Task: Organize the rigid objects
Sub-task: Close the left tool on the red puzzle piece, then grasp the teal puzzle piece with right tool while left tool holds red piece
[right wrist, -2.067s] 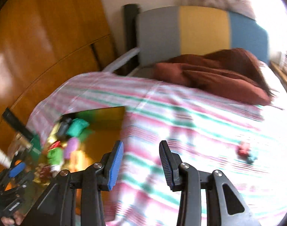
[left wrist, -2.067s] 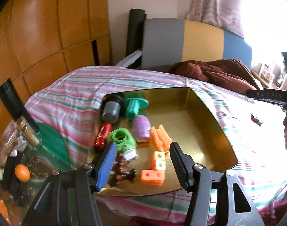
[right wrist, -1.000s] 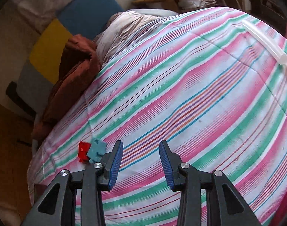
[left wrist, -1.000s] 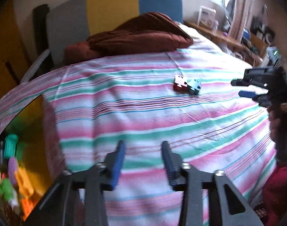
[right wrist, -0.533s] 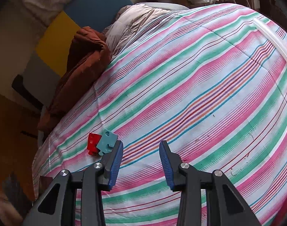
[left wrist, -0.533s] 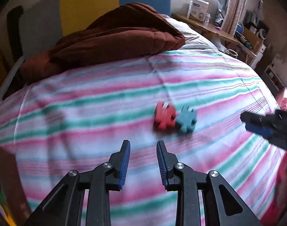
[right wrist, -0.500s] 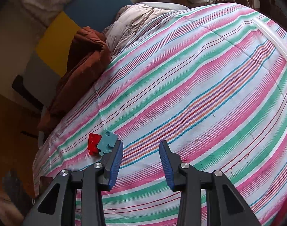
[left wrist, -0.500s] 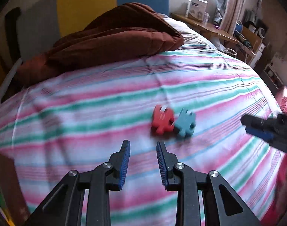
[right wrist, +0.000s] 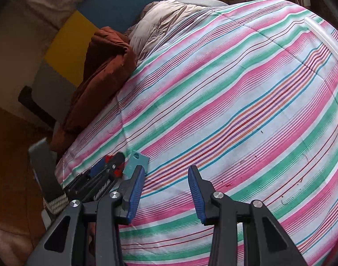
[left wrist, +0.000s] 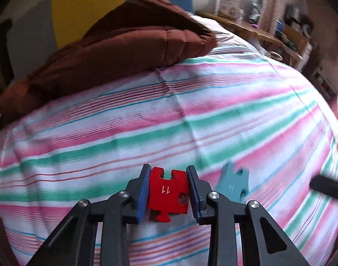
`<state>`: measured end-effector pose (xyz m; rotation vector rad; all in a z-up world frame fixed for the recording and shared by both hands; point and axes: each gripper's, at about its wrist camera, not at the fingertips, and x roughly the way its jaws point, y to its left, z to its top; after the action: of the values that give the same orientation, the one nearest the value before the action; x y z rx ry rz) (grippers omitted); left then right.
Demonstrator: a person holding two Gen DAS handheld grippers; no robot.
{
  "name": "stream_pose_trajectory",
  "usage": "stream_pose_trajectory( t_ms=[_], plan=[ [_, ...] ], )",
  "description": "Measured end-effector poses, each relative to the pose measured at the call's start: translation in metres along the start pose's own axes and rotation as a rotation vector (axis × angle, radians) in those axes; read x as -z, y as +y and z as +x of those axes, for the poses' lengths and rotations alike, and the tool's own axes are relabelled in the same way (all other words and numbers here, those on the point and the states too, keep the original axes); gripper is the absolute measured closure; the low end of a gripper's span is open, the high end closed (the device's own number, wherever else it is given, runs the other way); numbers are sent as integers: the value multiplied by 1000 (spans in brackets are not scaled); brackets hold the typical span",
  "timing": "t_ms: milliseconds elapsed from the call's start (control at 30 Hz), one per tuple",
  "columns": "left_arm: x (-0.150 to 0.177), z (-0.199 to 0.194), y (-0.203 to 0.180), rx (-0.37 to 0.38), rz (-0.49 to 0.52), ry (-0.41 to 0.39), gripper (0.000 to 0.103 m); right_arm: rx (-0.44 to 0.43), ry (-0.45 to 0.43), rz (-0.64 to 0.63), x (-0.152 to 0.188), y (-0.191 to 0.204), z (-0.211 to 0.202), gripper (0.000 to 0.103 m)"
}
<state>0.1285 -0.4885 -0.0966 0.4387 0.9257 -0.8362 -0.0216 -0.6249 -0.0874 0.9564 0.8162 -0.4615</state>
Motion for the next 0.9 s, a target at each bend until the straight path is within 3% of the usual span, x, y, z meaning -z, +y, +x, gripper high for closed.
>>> stream_pose_trajectory(
  t_ms=[233,433,600,767,867,900],
  plan=[
    [57,-41,24,31,-78,-27,71,27,16,-19,2,2,5,62],
    [104,-70,28,42,-72,-49,71,62,34,-28,1,-1,10,62],
    [118,-78,30,70,-78,-58,70,92,43,-49,2,-1,14,62],
    [123,-83,27,87,-50,-54,59,107,55,-58,2,-1,19,62],
    [126,-84,24,66,-34,-61,59,109,60,-65,3,0,20,62],
    [128,-84,22,46,-24,-69,65,112,61,-68,3,0,21,62]
  ],
)
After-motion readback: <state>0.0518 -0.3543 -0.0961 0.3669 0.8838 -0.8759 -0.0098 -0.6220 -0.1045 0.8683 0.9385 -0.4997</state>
